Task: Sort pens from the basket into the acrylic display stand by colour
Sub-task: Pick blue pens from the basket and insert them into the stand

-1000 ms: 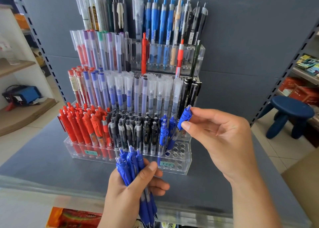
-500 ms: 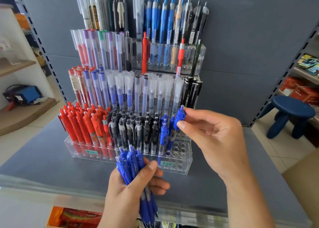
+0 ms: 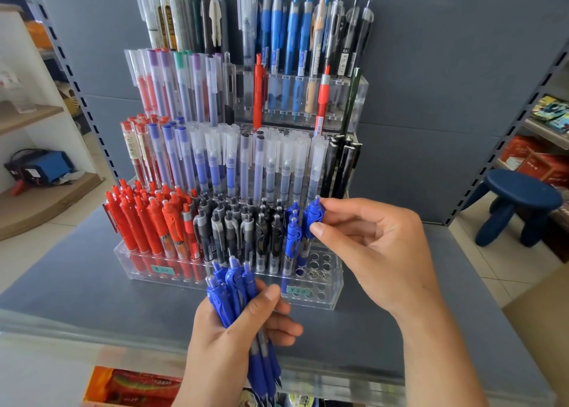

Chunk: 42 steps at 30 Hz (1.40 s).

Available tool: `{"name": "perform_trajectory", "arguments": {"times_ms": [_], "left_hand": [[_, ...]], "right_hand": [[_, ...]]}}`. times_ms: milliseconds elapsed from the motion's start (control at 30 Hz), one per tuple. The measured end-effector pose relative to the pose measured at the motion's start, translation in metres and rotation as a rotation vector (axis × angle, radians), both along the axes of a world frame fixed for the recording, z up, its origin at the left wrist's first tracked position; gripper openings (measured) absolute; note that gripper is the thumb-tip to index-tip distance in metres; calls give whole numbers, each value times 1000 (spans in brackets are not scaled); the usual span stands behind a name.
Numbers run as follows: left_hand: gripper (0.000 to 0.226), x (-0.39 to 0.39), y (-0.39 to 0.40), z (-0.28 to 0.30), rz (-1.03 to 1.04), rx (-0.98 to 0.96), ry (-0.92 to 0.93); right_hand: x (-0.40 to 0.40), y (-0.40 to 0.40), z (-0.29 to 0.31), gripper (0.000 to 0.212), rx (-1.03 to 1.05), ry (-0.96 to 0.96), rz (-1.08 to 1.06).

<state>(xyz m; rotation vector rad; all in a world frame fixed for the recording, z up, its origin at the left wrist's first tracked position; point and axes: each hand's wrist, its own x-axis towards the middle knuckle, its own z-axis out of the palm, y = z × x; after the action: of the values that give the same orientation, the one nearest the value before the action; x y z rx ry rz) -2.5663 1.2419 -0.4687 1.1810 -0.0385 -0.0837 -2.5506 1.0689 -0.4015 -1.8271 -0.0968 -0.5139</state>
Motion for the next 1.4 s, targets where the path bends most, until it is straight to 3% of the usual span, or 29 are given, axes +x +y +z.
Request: {"name": "perform_trajectory", "arguments": {"times_ms": [467,933,1133,1300,1400], "left_hand": [[5,1,-2,0,5,-13,16],[28,0,0,-1,-9,-22,23],[7,-5,1,3,-45,27,-3],[12,-14,3,7,-134,60,-31],[21,-20,4,9,-194,107,-78]], "right_hand": [[0,1,0,26,-78,101,8],[-2,-1,1,24,-121,191,-10],[-11,-2,10,17,-228,190,-22],[-22,8,21,11,-241,191,93],[-28,17,26,19,-306,338,266]]}}
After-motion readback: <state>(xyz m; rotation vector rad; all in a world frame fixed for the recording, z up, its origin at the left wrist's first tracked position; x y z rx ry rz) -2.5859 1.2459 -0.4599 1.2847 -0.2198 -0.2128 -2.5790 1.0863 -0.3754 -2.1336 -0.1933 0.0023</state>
